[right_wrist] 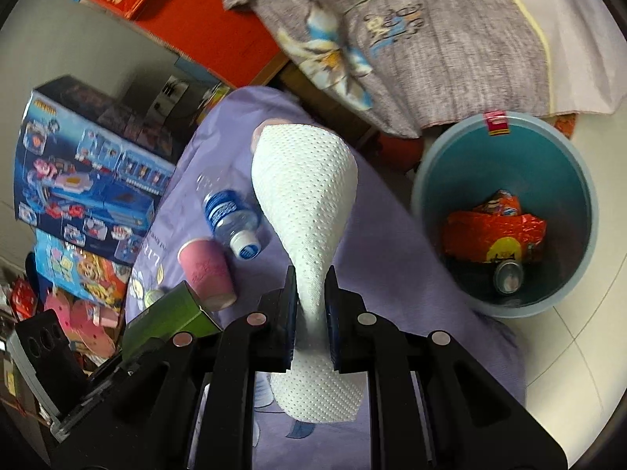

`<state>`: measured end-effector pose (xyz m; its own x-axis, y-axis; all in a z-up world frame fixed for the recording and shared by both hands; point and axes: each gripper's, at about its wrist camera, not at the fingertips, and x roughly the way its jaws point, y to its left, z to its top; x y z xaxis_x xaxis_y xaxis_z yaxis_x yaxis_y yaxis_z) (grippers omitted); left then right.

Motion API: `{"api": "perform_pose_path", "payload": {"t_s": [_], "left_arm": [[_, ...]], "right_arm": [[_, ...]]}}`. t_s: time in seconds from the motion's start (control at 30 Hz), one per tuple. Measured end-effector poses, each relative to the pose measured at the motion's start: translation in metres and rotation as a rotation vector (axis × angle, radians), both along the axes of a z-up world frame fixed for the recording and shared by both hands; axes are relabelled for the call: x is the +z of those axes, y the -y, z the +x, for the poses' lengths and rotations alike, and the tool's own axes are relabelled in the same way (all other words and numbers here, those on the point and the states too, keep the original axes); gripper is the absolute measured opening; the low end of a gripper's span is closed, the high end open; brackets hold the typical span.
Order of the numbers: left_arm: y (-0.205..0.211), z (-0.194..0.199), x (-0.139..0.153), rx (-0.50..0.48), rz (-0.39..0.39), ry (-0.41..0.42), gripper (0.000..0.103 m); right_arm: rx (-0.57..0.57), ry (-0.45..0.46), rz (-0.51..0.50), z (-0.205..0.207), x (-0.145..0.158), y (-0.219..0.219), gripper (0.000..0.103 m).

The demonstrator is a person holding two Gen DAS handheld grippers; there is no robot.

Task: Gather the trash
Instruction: 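Carry the napkin and green box to the teal bin and release them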

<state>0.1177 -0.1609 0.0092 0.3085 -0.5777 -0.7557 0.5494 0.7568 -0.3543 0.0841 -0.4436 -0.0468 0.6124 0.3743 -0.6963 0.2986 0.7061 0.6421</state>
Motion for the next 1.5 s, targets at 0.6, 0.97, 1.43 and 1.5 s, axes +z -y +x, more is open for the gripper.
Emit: {"api": "perform_pose_path", "payload": {"t_s": [0.6,0.97,1.43,1.5], "left_arm": [[0.143,0.017,-0.009,-0.172,0.059,-0.029,0.020],[0.229,0.014,-0.039,-0.282,0.135,-0.033,0.030],[0.204,0.016,-0.038,-0.205,0.130,-0.007,0.072],[0.199,0.015,-0.037,-0.194,0.133,-0.001,0.080]], "right_arm": [[-0.186,-0.032,0.055,-0.041,-0.032,0.106,0.015],[-0.306,-0.086,0.045,-0.068,-0.053,0.159,0.015],[-0.267,-0.115,0.011,-0.050,-0.055,0.151,0.016],[-0.243,-0.123,0.008,-0.044,-0.056,0.145,0.030]]}}
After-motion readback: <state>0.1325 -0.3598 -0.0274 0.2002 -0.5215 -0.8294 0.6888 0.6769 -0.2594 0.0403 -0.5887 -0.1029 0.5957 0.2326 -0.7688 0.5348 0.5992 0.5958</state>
